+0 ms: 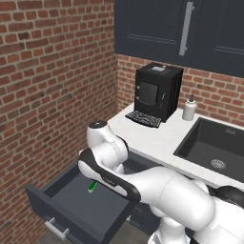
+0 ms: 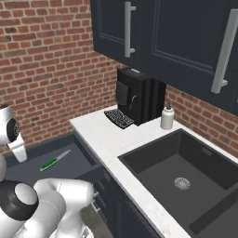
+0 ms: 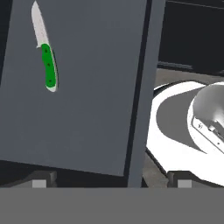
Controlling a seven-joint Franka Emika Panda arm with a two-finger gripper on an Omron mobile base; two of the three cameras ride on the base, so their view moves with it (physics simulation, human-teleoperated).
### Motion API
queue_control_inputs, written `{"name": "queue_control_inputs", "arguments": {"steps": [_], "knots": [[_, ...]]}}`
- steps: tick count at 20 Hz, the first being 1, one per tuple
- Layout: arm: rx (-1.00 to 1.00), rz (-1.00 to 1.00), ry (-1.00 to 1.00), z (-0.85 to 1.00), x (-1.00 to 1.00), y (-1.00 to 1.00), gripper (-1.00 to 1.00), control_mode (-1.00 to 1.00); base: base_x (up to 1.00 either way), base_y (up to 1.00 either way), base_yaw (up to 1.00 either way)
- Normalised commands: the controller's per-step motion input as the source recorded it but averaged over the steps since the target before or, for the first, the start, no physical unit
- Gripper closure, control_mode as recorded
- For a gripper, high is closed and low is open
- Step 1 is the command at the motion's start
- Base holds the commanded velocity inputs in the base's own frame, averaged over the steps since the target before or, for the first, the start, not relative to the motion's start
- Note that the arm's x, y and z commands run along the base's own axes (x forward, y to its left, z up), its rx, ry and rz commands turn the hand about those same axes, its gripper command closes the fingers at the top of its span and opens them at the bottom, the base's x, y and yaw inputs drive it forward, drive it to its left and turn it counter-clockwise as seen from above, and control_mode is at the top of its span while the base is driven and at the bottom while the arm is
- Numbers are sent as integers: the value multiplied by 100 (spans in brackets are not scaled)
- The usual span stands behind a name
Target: Pick up the knife from the drawer and place it on the cutting board. Then place the meat from the plate to the cutting board.
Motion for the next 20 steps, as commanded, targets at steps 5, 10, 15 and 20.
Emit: {"name": "queue_control_inputs", "arguments": {"steps": [5, 10, 15, 20], "knots": [[-3, 33, 9, -21, 24, -8, -100, -100, 0, 0, 0], [-5, 28, 5, -24, 29, -2, -100, -100, 0, 0, 0], [-5, 3, -1, -24, 38, 0, -100, -100, 0, 0, 0], [-2, 0, -1, -25, 37, 0, -100, -100, 0, 0, 0]]}}
